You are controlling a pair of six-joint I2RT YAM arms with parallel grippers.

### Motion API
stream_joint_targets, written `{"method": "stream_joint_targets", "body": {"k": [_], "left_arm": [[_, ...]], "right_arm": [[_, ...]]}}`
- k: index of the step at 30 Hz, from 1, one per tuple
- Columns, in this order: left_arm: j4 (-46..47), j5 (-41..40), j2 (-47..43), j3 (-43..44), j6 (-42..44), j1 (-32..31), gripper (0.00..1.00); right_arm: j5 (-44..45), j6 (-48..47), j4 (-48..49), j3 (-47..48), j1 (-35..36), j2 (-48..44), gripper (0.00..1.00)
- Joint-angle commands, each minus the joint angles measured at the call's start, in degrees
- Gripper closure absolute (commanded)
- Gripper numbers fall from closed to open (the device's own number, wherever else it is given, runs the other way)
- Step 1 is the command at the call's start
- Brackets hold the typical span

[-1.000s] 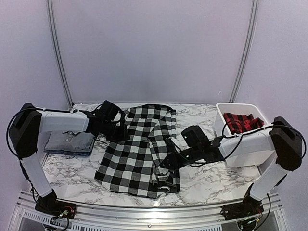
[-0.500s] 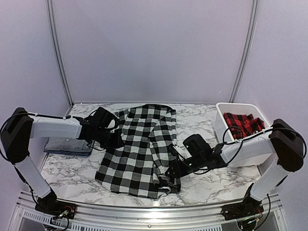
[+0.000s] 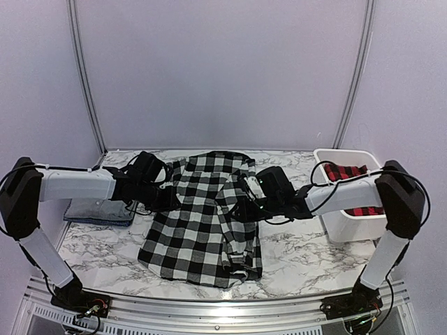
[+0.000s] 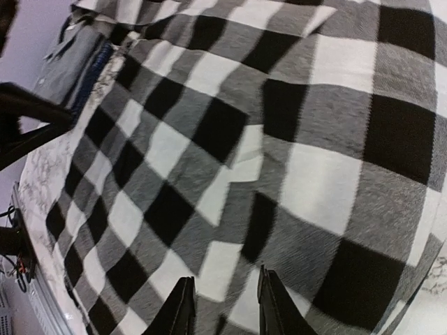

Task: Fold and stack the long sleeve shirts
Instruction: Move the right arm to the center of the board with the 1/3-folded shirt.

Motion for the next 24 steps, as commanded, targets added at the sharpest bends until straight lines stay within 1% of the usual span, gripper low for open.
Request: {"method": "stream_joint_targets", "body": {"k": [1,6,9,15,20,24], "left_arm": [[-1.7,-0.7,-1.1,2.3,1.3,0.0,0.82],[-2.1,-0.7,-0.9,2.2,1.7,0.0,0.81],[-2.1,-0.2,-0.6,1.9,2.5,0.0,0.78],[-2.1,1.0,1.2,3.3,2.2,-0.3,0.77],[-2.1,0.9,2.4,4.3,1.9,-1.1,0.77],[-2.2,0.1,2.5,3.6,2.1,-1.3,0.77]], "right_arm": [[-3.0,3.0,6.3,2.0,-4.3,7.6,0.74],[-3.7,3.5,6.5,1.2,-6.3,11.9,0.75],[-2.4,2.3,4.9,-0.2,-8.0,11.9,0.75],[-1.9,-3.0,0.7,-2.6,-14.4,10.6,0.75],[-1.2,-7.8,-4.4,-0.2,-18.6,10.8,0.73],[-1.6,-10.0,-8.2,3.2,-18.6,10.0,0.71]]}}
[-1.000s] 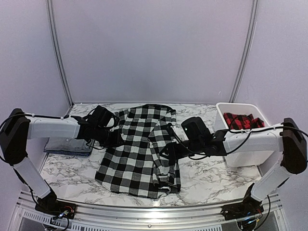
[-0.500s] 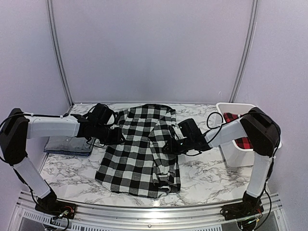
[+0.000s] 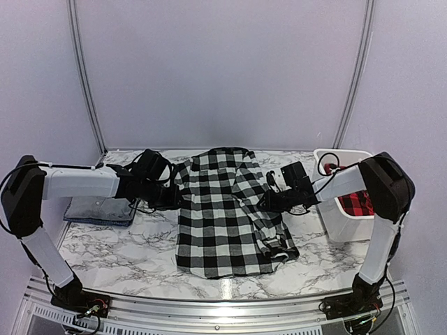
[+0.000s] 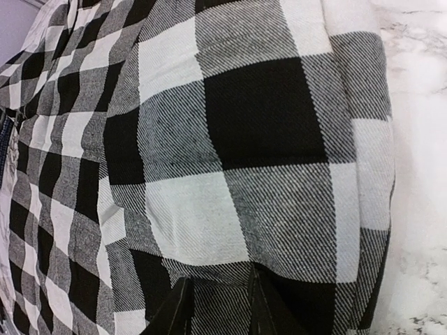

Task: Fold and stack the long sleeve shirts
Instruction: Move the right arm to the center of the board with the 1/3-folded shirt.

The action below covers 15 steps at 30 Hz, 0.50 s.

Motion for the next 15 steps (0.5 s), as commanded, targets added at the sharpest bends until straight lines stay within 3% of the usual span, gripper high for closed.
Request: {"method": "stream_joint_targets", "body": {"k": [1,8,15], "left_arm": [[-1.5,-1.5,0.5,0.7,0.8,-0.3,0.78],[-6.7,-18.0,-4.6,3.3,-1.1,2.6,0.73],[-7.9,-21.8,-6.3,3.9,-4.3,9.4,0.69]], "right_arm": [[2.0,-4.2,-10.7,3.1,0.2,-0.8,0.71],[4.1,-4.5,-17.1,4.1,6.4,-8.6,0.69],[4.0,0.8,-17.4,-5.4,13.0,-16.9,0.69]]}}
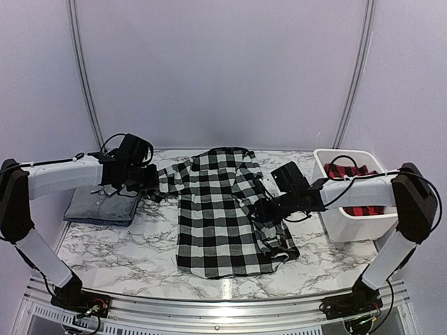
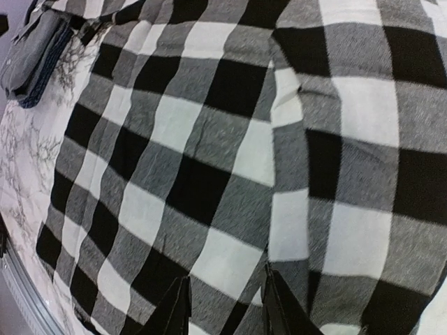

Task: Fold and stack the long sleeve shirts
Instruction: Move the right arm to the center of the board with the 1/3-folded shirt, then pick up the sleeve from the corner of the board.

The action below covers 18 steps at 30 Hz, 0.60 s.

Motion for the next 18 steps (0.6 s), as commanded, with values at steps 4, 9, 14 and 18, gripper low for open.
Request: {"method": "stream_joint_targets", "body": {"k": [4,9,14,18], "left_arm": [[-2.8,-4.3,-0.4,3.3,-2.5,8.1,0.67],[-2.8,-3.1,2.4,5.8,-1.6,13.5,0.64],[-2.8,-0.6,6.4,8.2,0.8,16.6,0.63],[-2.8,1.2,9.2,9.2,1.1,18.3,0.61]], "right_arm": [[1.3,5.5,-2.0,-9.8,3.7,-7.0,0.69],[1.0,6.8,-0.3,-14.6,3.7,-7.9,0.68],[-0.2,8.0,3.0,-17.4,3.8,-7.8,0.68],[-1.3,8.7,4.0,-18.3,3.7,-7.1,0.69]]}}
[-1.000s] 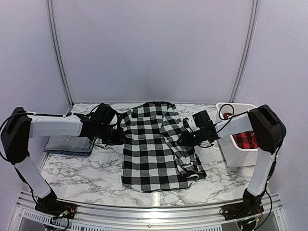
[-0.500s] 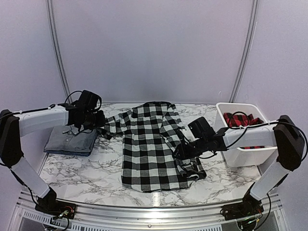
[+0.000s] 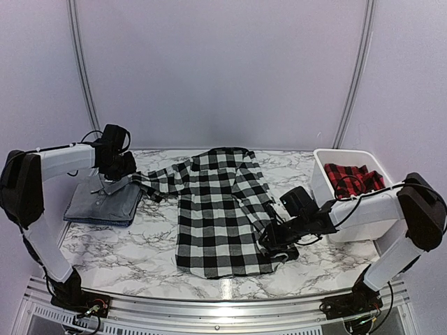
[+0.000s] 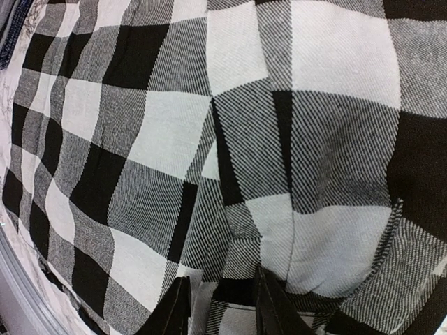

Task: Fold and stack the long sleeve shirts
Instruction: Pick up the sleeve from the corner of the board.

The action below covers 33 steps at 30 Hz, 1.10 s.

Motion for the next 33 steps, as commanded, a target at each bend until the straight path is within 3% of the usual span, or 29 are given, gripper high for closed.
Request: {"method": "stream_joint_targets", "body": {"k": [1,18,26,33], "left_arm": [[-1.5,3.1,3.2,2.2,1.5,1.6,0.61],[-1.4,4.5,11.4,6.0,1.6,2.9,0.61],[0.4,9.8,9.9,6.9,1.6,2.4,0.90],[3.0,18.9,5.0,8.3,7.2,-4.4,1.00]], "right_arm": [[-1.3,1.6,0.5,-1.0,0.2,-0.2,0.69],[1.1,-1.7,-8.4,8.1,0.3,-6.7,0.65],[2.7,-1.8,-9.5,9.8,0.2,-8.5,0.66],[5.5,-1.8,-9.5,11.3,0.2,-8.1,0.67]]}}
